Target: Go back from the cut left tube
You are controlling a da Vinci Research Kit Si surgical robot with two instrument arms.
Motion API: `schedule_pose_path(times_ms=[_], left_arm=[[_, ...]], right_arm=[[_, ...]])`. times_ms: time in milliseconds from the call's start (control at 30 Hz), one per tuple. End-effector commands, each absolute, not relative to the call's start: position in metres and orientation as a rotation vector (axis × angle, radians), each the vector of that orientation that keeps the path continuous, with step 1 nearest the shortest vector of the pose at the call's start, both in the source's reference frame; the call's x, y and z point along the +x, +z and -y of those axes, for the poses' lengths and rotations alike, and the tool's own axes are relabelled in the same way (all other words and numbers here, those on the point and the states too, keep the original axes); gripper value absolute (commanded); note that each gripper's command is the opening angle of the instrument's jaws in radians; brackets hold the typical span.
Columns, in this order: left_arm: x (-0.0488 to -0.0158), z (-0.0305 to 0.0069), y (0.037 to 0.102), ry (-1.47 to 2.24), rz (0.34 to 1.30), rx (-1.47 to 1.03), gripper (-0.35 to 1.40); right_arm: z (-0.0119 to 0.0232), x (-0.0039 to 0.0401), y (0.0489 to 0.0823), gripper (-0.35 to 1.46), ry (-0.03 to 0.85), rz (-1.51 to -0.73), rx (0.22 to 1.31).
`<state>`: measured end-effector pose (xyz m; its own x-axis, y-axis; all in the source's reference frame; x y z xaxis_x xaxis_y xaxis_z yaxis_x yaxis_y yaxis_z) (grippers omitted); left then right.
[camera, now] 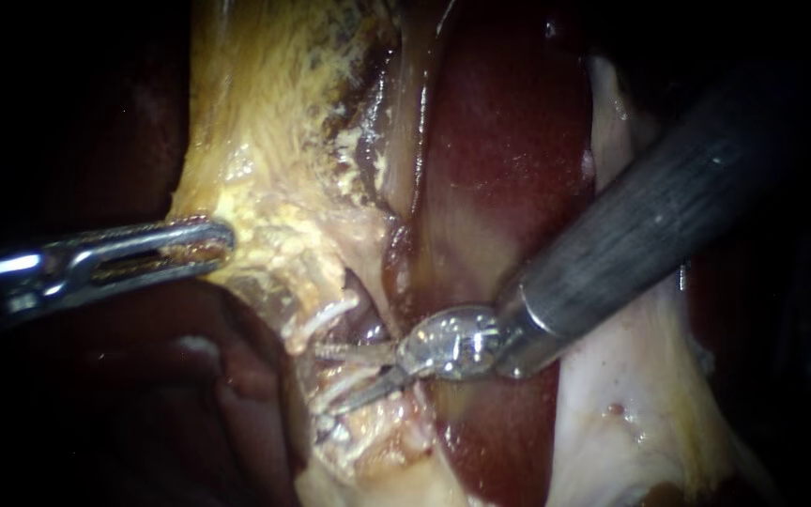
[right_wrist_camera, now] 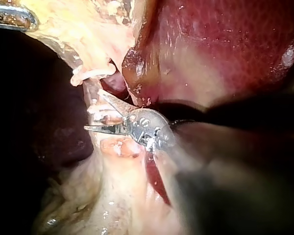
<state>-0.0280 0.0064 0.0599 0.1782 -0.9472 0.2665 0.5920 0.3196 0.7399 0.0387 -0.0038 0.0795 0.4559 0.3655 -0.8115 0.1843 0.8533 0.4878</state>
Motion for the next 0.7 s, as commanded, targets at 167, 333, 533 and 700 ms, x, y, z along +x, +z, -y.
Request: schedule_pose_path(times_ms=[167, 333, 533, 700], left_arm=[[-0.0278, -0.0065, 0.0602, -1.167, 0.798, 0.54, -0.35], [-0.0277, -0.0065, 0.0605, -1.168, 0.798, 0.537, -0.35], [-0.0278, -0.0066, 0.0605, -1.168, 0.798, 0.536, -0.35], [-0.0279, -0.0066, 0.0608, -1.168, 0.798, 0.536, -0.35]], right_arm=[[0.0025, 0.0356, 0.0781, 1.45, 0.081, -1.12, 0.488], [-0.0001, 0.0322, 0.076, 1.43, 0.055, -1.117, 0.384], [-0.0033, 0.0283, 0.0728, 1.43, 0.04, -1.097, 0.287], [-0.005, 0.0261, 0.0712, 1.43, 0.03, -1.078, 0.236]])
